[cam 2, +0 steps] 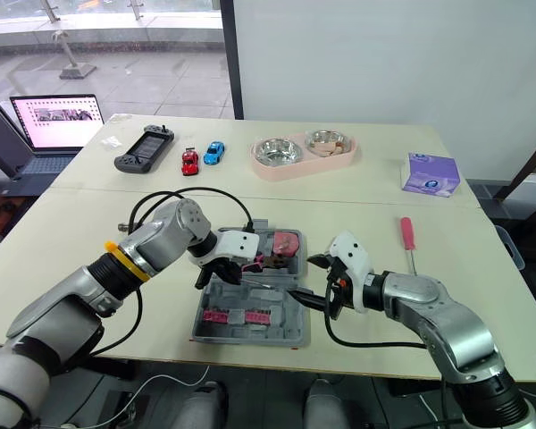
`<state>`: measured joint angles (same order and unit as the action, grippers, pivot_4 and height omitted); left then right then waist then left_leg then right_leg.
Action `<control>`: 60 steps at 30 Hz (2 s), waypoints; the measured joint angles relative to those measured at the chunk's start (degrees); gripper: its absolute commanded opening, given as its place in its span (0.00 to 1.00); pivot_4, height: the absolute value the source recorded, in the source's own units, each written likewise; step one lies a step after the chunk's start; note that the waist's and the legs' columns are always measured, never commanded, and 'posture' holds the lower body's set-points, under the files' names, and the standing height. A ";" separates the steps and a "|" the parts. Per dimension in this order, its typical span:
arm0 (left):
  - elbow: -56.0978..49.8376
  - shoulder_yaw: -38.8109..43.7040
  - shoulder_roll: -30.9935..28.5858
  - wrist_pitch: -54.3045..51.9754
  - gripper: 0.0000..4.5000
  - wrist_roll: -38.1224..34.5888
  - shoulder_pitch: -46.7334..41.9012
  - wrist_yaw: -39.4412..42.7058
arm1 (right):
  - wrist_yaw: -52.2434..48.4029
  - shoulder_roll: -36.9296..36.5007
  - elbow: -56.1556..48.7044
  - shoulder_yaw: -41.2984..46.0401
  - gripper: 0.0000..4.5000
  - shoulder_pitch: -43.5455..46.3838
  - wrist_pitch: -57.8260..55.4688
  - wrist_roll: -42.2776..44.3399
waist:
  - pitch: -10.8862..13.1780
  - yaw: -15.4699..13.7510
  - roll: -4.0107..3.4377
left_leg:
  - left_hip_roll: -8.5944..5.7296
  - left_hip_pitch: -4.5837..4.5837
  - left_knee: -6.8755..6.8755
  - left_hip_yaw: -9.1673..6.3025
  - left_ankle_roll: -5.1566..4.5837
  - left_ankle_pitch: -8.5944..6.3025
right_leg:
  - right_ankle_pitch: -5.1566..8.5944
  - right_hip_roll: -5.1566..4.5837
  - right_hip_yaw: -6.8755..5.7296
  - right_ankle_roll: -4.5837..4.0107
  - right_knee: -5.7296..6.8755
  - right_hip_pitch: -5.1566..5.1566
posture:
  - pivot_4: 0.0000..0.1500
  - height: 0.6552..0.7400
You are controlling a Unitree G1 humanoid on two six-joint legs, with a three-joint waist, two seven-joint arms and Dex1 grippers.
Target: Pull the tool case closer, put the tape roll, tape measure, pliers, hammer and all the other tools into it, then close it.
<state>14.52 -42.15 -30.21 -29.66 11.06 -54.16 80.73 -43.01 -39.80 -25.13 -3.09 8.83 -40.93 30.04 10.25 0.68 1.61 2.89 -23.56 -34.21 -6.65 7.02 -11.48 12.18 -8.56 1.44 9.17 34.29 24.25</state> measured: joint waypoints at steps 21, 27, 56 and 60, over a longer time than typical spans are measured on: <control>0.05 0.02 1.15 0.50 0.01 1.59 0.16 -0.30 | 0.61 0.02 -0.01 0.00 1.00 -0.38 0.00 0.05 | 0.00 0.04 0.00 | 0.00 0.01 0.00 0.00 0.00 0.00 | -0.01 0.01 0.00 0.00 0.02 0.00 | 1.00 1.00; -0.06 0.19 1.17 0.44 0.01 1.56 0.40 -0.18 | 0.70 0.38 -0.01 0.00 1.00 -0.37 0.00 0.02 | 0.00 0.04 0.00 | 0.00 0.01 0.00 -0.01 0.00 0.00 | -0.02 0.01 0.00 -0.02 0.03 -0.01 | 1.00 1.00; -1.32 5.66 -2.43 6.54 0.99 -0.44 0.46 0.45 | 1.03 1.19 -0.01 -0.78 1.00 0.04 0.02 0.00 | 0.00 0.03 -0.01 | 0.00 0.04 -0.01 -0.02 -0.01 0.00 | -0.04 0.01 0.00 -0.06 0.07 -0.02 | 1.00 1.00; 5.62 10.68 -3.28 26.92 0.99 -4.82 1.78 1.67 | 1.03 1.19 -0.01 -0.79 1.00 0.17 0.03 -0.02 | -0.02 0.08 -0.03 | 0.00 0.06 -0.01 -0.02 -0.01 0.00 | -0.11 0.01 0.00 -0.17 0.06 -0.03 | 1.00 1.00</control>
<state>20.14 -31.47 -33.49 -2.74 6.24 -52.38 82.40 -41.98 -38.61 -25.14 -3.87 9.01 -40.90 30.02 10.23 0.76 1.59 2.89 -23.51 -34.22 -6.66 7.01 -11.47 12.06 -8.55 1.44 9.00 34.35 24.23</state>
